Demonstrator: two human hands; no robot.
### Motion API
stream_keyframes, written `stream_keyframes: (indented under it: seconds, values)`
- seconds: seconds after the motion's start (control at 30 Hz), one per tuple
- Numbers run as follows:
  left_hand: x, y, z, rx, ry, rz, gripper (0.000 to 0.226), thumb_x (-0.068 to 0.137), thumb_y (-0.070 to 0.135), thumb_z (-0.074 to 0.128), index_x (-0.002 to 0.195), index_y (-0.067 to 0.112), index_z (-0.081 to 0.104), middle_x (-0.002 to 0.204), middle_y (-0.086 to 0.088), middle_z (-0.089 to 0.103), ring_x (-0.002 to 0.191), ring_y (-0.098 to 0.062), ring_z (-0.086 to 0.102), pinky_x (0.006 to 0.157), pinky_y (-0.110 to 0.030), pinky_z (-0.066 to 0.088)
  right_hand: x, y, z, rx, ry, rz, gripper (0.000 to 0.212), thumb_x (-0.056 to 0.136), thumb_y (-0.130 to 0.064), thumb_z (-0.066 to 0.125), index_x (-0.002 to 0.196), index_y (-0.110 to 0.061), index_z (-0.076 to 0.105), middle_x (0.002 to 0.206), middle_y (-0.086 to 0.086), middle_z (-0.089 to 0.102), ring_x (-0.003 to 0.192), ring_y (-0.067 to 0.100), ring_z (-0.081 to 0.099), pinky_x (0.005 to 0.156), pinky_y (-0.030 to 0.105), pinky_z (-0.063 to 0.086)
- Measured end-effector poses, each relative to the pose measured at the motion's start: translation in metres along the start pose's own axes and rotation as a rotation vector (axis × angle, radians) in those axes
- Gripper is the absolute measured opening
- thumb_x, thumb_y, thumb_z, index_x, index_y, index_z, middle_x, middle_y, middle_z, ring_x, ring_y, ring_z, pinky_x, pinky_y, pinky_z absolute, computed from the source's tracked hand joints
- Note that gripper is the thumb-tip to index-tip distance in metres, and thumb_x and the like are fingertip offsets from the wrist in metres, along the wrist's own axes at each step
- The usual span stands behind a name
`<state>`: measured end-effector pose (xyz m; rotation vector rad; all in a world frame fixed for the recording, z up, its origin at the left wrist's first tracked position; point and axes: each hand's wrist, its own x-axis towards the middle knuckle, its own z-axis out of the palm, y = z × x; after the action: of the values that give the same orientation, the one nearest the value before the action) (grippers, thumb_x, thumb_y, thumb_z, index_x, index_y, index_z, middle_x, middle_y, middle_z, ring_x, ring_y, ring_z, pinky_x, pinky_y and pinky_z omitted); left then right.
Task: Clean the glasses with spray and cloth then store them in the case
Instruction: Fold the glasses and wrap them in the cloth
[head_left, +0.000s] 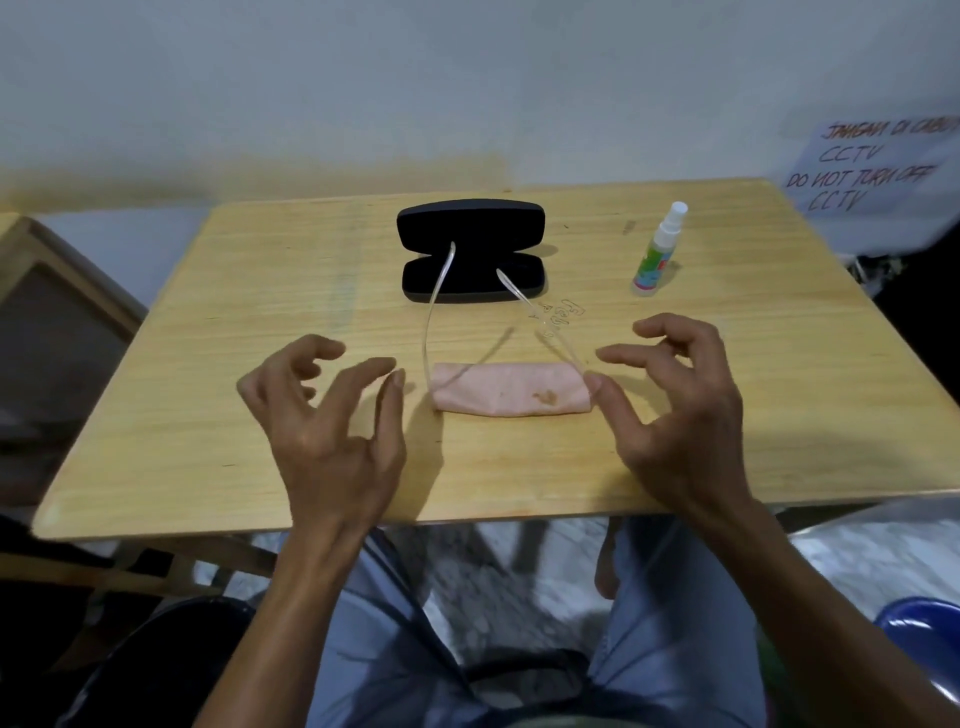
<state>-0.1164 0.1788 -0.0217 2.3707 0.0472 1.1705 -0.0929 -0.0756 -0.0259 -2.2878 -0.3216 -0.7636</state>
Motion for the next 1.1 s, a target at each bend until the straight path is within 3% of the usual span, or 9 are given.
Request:
stream_keyframes:
  seconds: [0.1, 0.17, 0.23, 0.43, 0.53, 0.67, 0.77, 0.97, 1.1]
  values:
    - [0.006, -0.009, -0.002, -0.093, -0.255, -0.165, 0.015, 0.084, 0.029, 0.076, 0.096, 0.021, 0.078, 0.119, -0.009, 0.053, 0.107, -0.027, 0.039, 0.087, -0.007, 0.026, 0.004, 0.008, -0.001, 0.093, -0.12, 0.072, 0.025, 0.086, -0.029, 0.074, 0.107, -0.015, 0.075, 0.121, 0.006, 0.056, 0.1, 0.026, 0.057, 0.083, 0.035, 0.051]
    - [0.007, -0.009, 0.003, -0.146, -0.37, -0.207, 0.019, 0.081, 0.037, 0.075, 0.097, 0.026, 0.077, 0.124, 0.0, 0.049, 0.109, -0.017, 0.034, 0.087, -0.009, 0.028, 0.006, 0.011, -0.001, 0.156, -0.176, 0.109, 0.023, 0.088, -0.032, 0.073, 0.106, -0.018, 0.077, 0.123, 0.003, 0.056, 0.096, 0.024, 0.058, 0.083, 0.036, 0.052]
    - [0.008, -0.005, 0.007, -0.189, -0.406, -0.238, 0.017, 0.079, 0.039, 0.076, 0.094, 0.031, 0.076, 0.124, 0.005, 0.048, 0.107, -0.013, 0.034, 0.085, -0.015, 0.032, 0.007, 0.011, 0.0, 0.199, -0.2, 0.15, 0.019, 0.088, -0.031, 0.073, 0.104, -0.02, 0.078, 0.122, 0.002, 0.057, 0.099, 0.023, 0.059, 0.084, 0.037, 0.052]
    - [0.006, -0.001, 0.014, -0.215, -0.384, -0.3, 0.012, 0.079, 0.035, 0.076, 0.088, 0.027, 0.076, 0.119, 0.009, 0.048, 0.1, -0.008, 0.032, 0.081, 0.0, 0.028, 0.011, 0.009, 0.007, 0.231, -0.209, 0.188, 0.01, 0.088, -0.025, 0.074, 0.096, -0.02, 0.078, 0.117, 0.001, 0.059, 0.107, 0.022, 0.058, 0.086, 0.029, 0.044]
    - [0.002, 0.001, 0.015, -0.255, -0.361, -0.278, 0.018, 0.077, 0.037, 0.075, 0.092, 0.027, 0.076, 0.118, 0.012, 0.047, 0.101, -0.01, 0.034, 0.09, -0.006, 0.033, 0.014, 0.005, 0.011, 0.154, -0.231, 0.081, 0.007, 0.087, -0.02, 0.075, 0.093, -0.018, 0.078, 0.114, -0.002, 0.057, 0.101, 0.024, 0.055, 0.087, 0.036, 0.046]
    - [0.004, 0.006, 0.015, -0.26, -0.362, -0.202, 0.029, 0.076, 0.027, 0.081, 0.087, 0.049, 0.066, 0.116, 0.007, 0.05, 0.105, -0.027, 0.044, 0.089, -0.049, 0.047, 0.014, 0.003, 0.019, 0.006, -0.28, -0.042, 0.004, 0.087, -0.02, 0.075, 0.09, -0.019, 0.077, 0.117, 0.001, 0.057, 0.098, 0.021, 0.051, 0.079, 0.052, 0.05]
    - [0.004, 0.006, 0.018, -0.087, -0.382, -0.13, 0.008, 0.077, 0.026, 0.08, 0.084, 0.021, 0.079, 0.114, -0.001, 0.056, 0.102, -0.028, 0.044, 0.086, -0.046, 0.041, 0.013, 0.005, 0.022, -0.034, -0.266, -0.094, 0.005, 0.085, -0.022, 0.077, 0.088, -0.017, 0.077, 0.118, 0.004, 0.058, 0.098, 0.023, 0.052, 0.076, 0.053, 0.05]
    - [0.007, 0.012, 0.021, 0.017, -0.455, -0.065, 0.014, 0.076, 0.029, 0.079, 0.087, 0.019, 0.081, 0.114, -0.001, 0.057, 0.104, -0.03, 0.045, 0.084, -0.038, 0.032, 0.002, 0.004, 0.027, 0.007, -0.104, -0.115, 0.011, 0.08, -0.021, 0.079, 0.085, -0.01, 0.079, 0.111, 0.01, 0.063, 0.094, 0.021, 0.048, 0.072, 0.038, 0.046]
    - [0.007, 0.012, 0.024, 0.055, -0.504, 0.011, 0.017, 0.076, 0.028, 0.079, 0.091, 0.02, 0.081, 0.118, -0.001, 0.059, 0.106, -0.029, 0.043, 0.082, -0.036, 0.03, -0.001, 0.005, 0.026, -0.015, -0.103, -0.127, 0.014, 0.081, -0.023, 0.079, 0.087, -0.011, 0.079, 0.113, 0.01, 0.063, 0.094, 0.021, 0.048, 0.069, 0.047, 0.048]
